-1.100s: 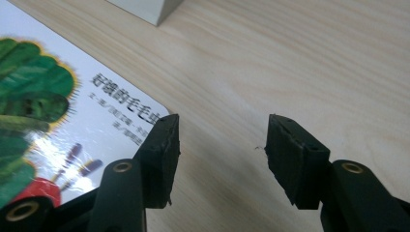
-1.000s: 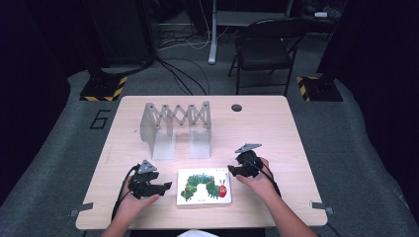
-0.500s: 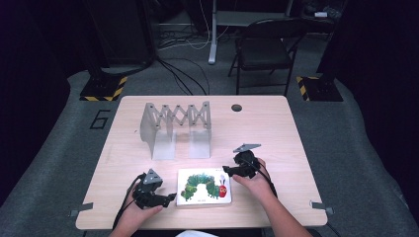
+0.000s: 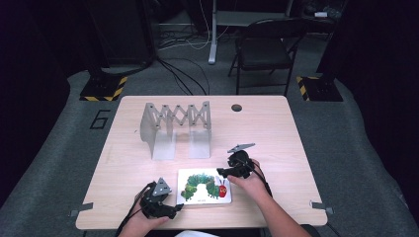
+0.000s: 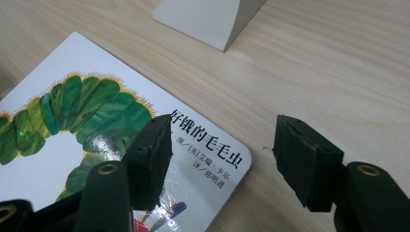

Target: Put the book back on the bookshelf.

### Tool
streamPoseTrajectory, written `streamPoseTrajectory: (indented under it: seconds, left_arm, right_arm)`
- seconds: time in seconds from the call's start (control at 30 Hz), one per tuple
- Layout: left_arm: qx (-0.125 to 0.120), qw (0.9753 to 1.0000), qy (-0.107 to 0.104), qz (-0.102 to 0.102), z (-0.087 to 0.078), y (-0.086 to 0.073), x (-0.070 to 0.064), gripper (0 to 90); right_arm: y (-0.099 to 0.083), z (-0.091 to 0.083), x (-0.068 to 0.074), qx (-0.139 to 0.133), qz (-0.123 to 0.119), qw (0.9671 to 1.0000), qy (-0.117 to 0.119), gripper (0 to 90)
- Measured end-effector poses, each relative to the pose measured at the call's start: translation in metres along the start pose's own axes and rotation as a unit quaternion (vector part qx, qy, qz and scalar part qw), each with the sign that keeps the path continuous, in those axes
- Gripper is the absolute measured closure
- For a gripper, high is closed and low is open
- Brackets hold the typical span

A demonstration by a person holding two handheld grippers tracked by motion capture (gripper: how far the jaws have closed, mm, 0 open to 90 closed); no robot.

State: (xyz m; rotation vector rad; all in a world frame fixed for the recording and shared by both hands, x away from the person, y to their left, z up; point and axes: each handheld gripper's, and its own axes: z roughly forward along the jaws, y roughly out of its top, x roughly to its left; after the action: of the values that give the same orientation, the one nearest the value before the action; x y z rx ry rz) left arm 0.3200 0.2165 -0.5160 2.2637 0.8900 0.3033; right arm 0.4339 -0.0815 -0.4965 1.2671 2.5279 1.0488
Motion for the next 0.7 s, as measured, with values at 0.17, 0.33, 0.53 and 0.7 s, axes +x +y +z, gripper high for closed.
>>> streamPoseTrajectory:
  seconds: [0.17, 0.33, 0.53, 0.7]
  left_arm:
    - [0.003, 1.0, -0.001, 0.006, 0.006, 0.002, -0.005, 22.4]
    - [-0.003, 0.9999, 0.003, 0.016, 0.01, 0.005, -0.009, 21.7]
    - [-0.006, 0.9998, 0.003, 0.02, 0.014, 0.007, -0.012, 22.4]
    - [-0.01, 0.9997, 0.005, 0.022, 0.016, 0.008, -0.013, 20.5]
  right_arm:
    - [-0.002, 0.004, 0.002, 0.008, 0.002, 1.0, 0.002, 39.7]
    - [-0.005, 0.007, 0.002, 0.011, 0.009, 0.9999, 0.007, 41.1]
    - [-0.008, 0.005, -0.001, 0.015, 0.024, 0.9994, 0.021, 42.1]
    - [-0.011, 0.003, -0.007, 0.018, 0.049, 0.9982, 0.031, 43.1]
